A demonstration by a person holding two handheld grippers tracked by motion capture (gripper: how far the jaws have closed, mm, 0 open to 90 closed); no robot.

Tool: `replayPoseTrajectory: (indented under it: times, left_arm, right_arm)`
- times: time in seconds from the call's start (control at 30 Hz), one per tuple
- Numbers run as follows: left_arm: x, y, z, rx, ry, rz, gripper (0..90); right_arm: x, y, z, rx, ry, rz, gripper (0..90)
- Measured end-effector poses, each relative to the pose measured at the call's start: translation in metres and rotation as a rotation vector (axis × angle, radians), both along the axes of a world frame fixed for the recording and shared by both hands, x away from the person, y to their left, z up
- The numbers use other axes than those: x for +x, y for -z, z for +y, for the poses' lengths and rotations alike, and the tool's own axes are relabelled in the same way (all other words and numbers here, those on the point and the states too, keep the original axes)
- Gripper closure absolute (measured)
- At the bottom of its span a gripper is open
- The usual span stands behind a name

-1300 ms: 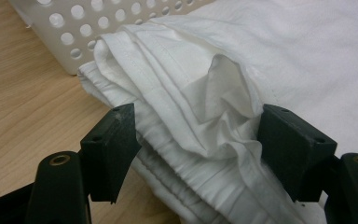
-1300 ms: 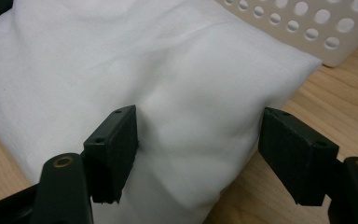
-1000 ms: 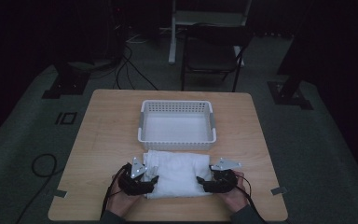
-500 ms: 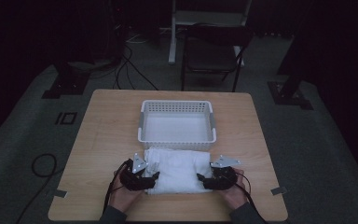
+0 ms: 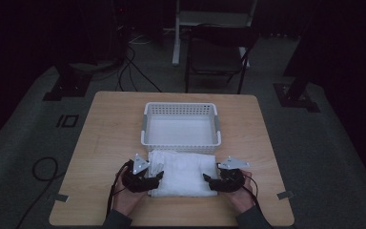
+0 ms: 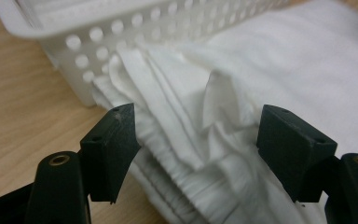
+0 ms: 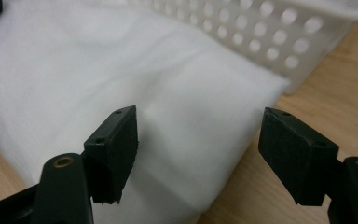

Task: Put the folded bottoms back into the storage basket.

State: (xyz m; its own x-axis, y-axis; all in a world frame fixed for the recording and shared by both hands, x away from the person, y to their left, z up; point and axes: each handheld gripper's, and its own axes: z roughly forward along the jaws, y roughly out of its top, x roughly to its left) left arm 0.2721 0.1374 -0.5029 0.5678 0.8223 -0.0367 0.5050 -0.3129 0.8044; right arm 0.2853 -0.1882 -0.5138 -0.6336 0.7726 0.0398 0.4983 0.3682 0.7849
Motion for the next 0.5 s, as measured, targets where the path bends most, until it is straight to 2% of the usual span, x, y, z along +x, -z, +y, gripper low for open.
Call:
replayPoseTrajectory:
  times: [0.13,0.23,0.37,0.5]
  left_arm:
    - [-0.001,-0.010,-0.006,-0.019,0.009,-0.020,22.8]
    - [0.002,-0.010,-0.015,-0.020,0.003,-0.008,14.8]
    - [0.008,0.000,-0.022,0.029,-0.030,0.019,8.0]
    - [0.019,0.017,-0.021,0.041,-0.055,0.067,3.0]
  right_arm:
    - [-0.002,-0.008,0.003,0.017,-0.018,-0.009,28.2]
    - [-0.002,-0.008,0.010,0.024,-0.034,-0.002,24.0]
    - [0.002,-0.004,0.014,0.028,-0.025,0.022,17.6]
    - [0.007,0.001,0.015,0.012,0.002,0.047,13.2]
